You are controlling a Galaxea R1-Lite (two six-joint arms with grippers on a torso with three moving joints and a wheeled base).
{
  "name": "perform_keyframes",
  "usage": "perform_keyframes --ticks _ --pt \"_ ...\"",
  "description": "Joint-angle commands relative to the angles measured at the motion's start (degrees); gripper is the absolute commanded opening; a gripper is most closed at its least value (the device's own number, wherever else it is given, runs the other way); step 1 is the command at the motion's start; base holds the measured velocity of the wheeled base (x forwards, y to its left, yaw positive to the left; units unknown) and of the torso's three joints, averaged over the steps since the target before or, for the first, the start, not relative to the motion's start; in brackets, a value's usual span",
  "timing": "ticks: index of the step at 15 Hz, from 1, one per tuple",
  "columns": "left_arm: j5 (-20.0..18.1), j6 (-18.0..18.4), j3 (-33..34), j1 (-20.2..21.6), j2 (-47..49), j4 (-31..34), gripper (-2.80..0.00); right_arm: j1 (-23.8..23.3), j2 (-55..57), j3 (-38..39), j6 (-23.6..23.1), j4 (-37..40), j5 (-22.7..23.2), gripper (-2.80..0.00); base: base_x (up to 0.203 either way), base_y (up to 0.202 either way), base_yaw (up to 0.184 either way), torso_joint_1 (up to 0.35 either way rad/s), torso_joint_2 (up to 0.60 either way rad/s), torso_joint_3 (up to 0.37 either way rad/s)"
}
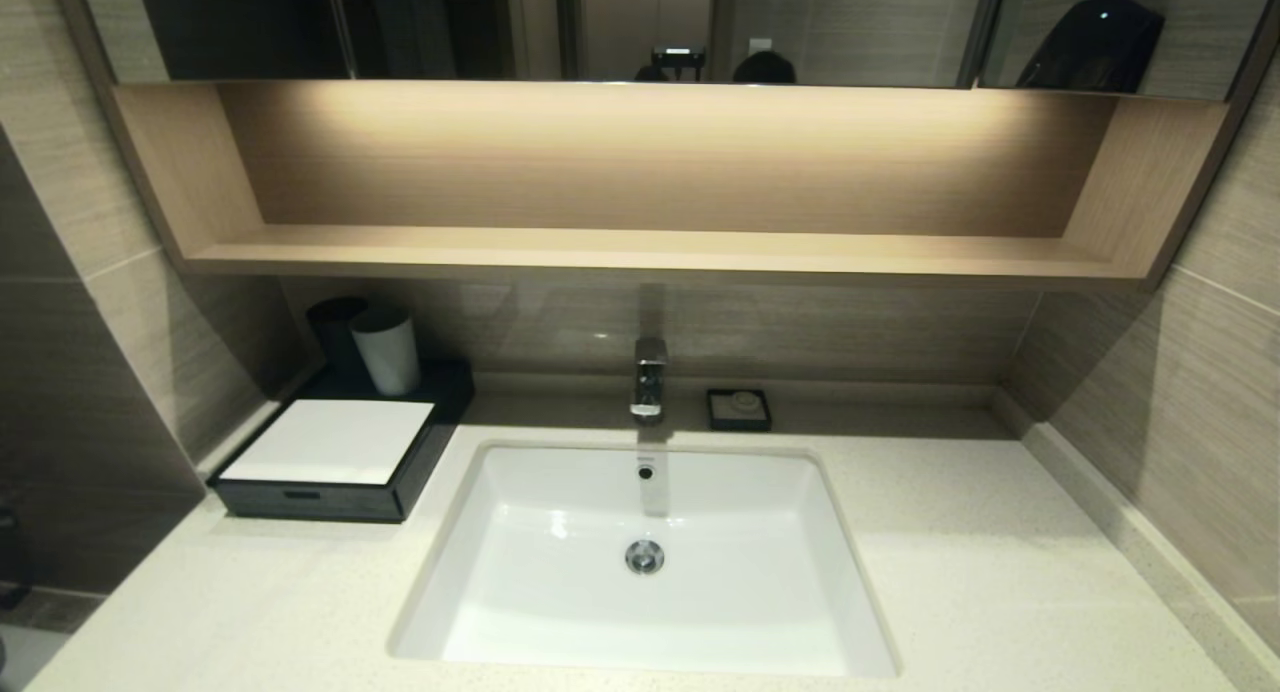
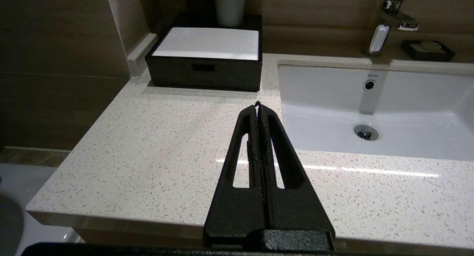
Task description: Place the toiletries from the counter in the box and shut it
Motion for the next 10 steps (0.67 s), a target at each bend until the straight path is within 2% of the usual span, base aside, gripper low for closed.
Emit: perform_keyframes --ticks 1,10 --pt "0.02 0.0 0.01 0.01 -0.06 -0.02 -2.8 0.0 0.0 0.01 -0.02 -0.05 0.0 -2.8 0.0 0.0 0.0 0.0 0.0 0.0" --pt "0.02 0.0 0.01 0.01 -0.06 -0.02 -2.8 0.0 -0.09 0.01 -0.2 0.04 0.0 -2.8 0.0 0.0 0.0 0.0 0.0 0.0"
